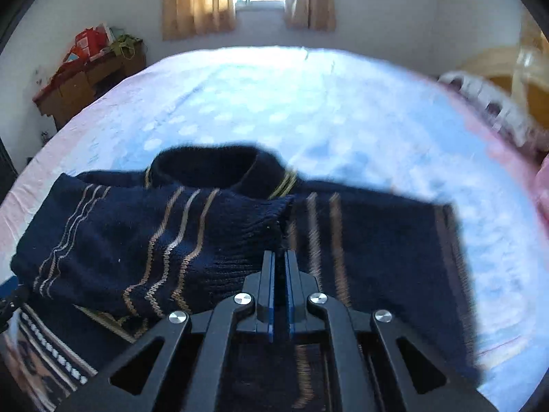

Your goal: Fold small clothes

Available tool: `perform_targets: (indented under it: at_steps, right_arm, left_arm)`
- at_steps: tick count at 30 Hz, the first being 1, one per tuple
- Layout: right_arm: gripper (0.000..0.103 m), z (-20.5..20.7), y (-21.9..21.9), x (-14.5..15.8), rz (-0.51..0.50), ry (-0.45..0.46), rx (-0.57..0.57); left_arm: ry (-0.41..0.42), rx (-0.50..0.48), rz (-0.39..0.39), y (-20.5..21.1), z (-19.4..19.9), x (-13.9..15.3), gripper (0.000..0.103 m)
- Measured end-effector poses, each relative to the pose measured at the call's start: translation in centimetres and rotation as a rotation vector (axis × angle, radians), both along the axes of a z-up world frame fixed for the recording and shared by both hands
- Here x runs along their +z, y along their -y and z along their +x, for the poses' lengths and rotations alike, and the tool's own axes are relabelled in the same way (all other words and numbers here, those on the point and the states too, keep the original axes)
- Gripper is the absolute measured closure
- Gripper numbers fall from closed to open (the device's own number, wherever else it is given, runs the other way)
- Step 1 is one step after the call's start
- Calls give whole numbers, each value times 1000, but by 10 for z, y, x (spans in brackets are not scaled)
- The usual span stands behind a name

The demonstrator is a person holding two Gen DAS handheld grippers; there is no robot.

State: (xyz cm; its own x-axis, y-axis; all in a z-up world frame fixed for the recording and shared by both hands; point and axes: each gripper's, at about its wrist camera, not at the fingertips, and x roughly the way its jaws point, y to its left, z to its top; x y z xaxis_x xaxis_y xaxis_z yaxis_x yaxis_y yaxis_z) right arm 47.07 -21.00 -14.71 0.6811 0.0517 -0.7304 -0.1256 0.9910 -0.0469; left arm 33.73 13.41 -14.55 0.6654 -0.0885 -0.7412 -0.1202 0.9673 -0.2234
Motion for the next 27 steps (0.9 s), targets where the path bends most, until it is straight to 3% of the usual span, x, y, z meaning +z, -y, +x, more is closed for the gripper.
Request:
perform_targets:
  at_steps: [6, 12, 16, 23, 25, 27]
  right_arm:
    - [99, -1, 20, 14, -16, 33, -56]
    - [99, 8, 41, -9, -30, -29, -147]
    - [98, 9, 40, -22, -63, -44, -128]
    - [98, 8, 46, -20, -78, -69, -135]
    - [93, 6, 49, -17, -74, -66, -149]
    - [92, 1, 54, -12, -90, -38, -189]
  left_arm:
    - [-6, -37, 9, 5, 2, 0, 2]
    - [-4, -46, -1, 5, 3, -1, 0]
    - [1, -50, -3, 5, 3, 0, 0]
    - [129, -16, -56, -3, -21, 31, 0]
    - [202, 0, 10, 3, -27, 50, 0]
    - [210, 35, 119, 10, -23, 58, 0]
